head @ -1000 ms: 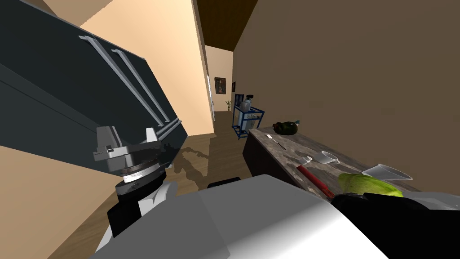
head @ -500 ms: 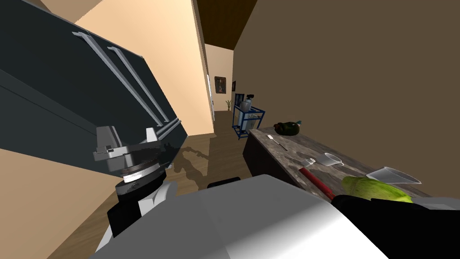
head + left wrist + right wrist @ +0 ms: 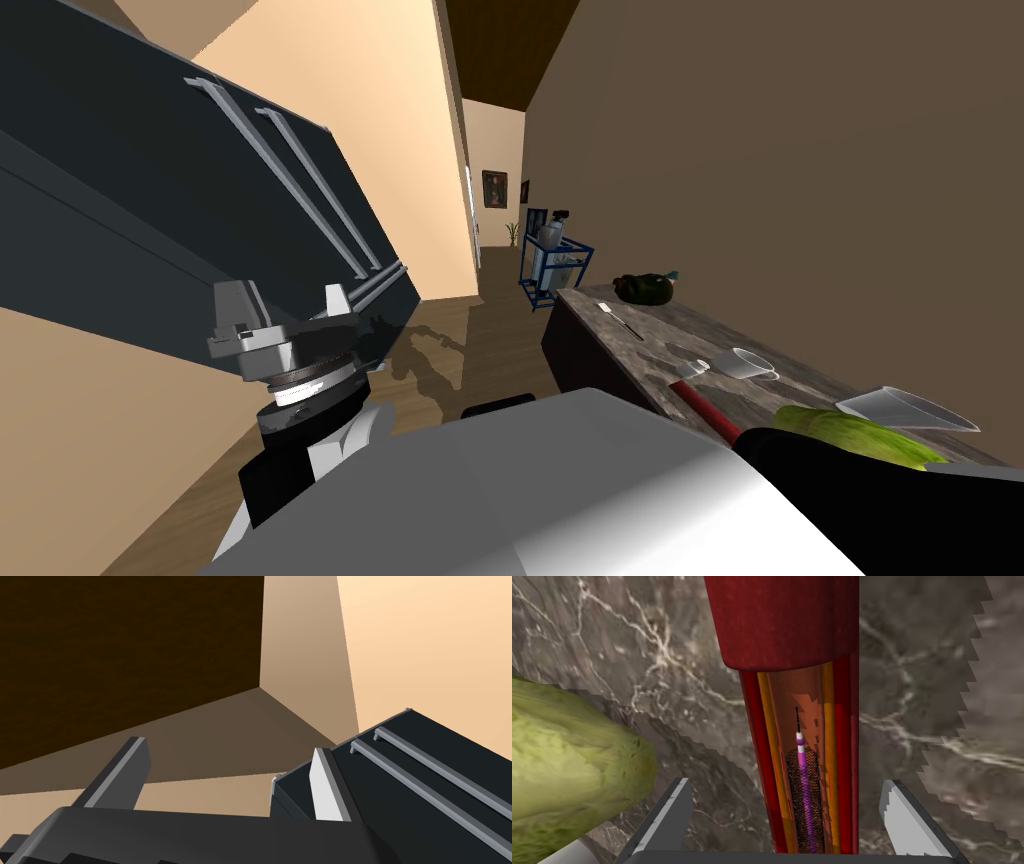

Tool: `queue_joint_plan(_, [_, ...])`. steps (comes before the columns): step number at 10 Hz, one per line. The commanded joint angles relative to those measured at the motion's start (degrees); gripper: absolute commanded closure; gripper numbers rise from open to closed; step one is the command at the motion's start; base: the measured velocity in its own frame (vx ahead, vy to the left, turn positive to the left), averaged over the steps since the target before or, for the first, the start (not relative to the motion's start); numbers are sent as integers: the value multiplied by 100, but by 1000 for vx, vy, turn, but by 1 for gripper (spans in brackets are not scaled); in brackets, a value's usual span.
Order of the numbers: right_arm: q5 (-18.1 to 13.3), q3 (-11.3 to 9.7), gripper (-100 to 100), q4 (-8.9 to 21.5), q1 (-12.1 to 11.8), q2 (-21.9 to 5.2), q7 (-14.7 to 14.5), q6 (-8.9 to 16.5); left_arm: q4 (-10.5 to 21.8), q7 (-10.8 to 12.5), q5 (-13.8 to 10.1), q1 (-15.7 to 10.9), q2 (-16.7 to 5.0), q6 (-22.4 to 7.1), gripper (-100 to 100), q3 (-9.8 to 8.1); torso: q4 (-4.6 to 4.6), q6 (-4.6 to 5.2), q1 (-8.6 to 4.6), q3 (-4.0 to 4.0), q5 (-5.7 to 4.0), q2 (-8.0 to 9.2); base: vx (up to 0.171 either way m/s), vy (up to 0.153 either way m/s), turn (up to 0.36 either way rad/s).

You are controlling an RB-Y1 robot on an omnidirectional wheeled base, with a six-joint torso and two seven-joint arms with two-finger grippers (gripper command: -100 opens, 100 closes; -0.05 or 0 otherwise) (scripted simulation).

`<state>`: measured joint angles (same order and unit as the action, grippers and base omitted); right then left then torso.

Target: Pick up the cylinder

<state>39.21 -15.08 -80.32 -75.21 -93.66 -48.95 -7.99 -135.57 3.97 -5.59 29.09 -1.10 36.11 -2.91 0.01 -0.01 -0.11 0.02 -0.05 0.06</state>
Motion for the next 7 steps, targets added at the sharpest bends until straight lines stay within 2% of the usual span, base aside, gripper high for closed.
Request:
queue_joint_plan(1, [0,0,100,0,0,0,0,0,0,0,0,0,0,0,0,0,0,0,0,0,0,0,0,0,0])
queue_joint_plan(5, [-2,-1,100,-9,4,-2,-3,-8,0,0,0,0,0,0,0,0,0,5,7,2,9,4,0,0,0])
queue_joint_plan(6, [-2,-1,0,-9,4,-1,-2,-7,0,0,0,0,0,0,0,0,0,4,10,2,11,4,0,0,0])
queue_joint_plan(7, [158,104,100,-13,-194,-221,5,-119,0,0,0,0,0,0,0,0,0,4,11,2,13,4,0,22,-104])
